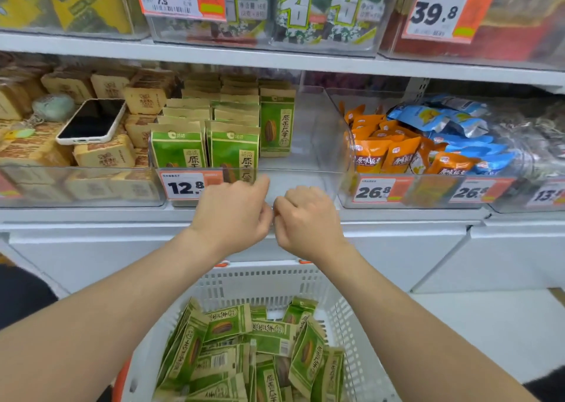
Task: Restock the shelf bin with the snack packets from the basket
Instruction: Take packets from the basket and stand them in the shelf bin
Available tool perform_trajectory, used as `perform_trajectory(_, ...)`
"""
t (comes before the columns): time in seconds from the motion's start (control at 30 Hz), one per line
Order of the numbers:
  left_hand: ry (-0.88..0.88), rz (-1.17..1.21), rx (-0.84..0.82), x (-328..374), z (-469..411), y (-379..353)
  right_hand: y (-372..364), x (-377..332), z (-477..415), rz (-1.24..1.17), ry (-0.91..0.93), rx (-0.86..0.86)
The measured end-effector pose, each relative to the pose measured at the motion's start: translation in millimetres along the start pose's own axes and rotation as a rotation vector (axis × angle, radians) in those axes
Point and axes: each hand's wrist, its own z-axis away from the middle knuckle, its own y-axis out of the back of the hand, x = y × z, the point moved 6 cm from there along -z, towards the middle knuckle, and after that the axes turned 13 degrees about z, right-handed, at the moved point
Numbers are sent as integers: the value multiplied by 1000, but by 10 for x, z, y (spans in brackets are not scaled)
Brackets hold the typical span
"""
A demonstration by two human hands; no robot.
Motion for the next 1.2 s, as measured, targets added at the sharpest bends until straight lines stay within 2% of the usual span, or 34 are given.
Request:
perform_trajectory(0.07,-22,-72,-192,33,92,-199,-154,-107,262,-35,5,-171)
perform_trajectory(0.2,-152,-147,-565,146,349,-576,-593,-240,790,-47,17,-814)
perform_trajectory(0.23,-160,-155,-633,155,425,-651,-670,-275,924,-48,28,-918)
perform_trajectory(0.47,-250,-150,-895,319,788,-945,-1004,-592,1936,84,303,-1406)
perform_trajectory(0.57,-263,-130,-938,360,813,-1010,-1018,-627,2290,109,423,-1492)
perform_trajectory(0.67,-270,-108,-963,366,787,-1055,-1032,-698,2539,47,431,-1570)
perform_trajectory(0.8,-285,-111,-979,355,742,-1099,-1129,-801,2715,46,410,-1555)
perform_trajectory(0.9,-296,-110,-982,359,717,-1138,-1222,-847,2823,136,492,-1532)
perform_trajectory(1.0,-300,-87,-971,383,672,-1159,-1237,-827,2762,130,499,-1526)
perform_trajectory(1.1,-252,-69,-977,337,631,-1158,-1171,-703,2439,0,365,-1475)
perform_trajectory(1.2,-186,-94,-990,256,600,-1110,-1123,-560,2082,-290,72,-1472)
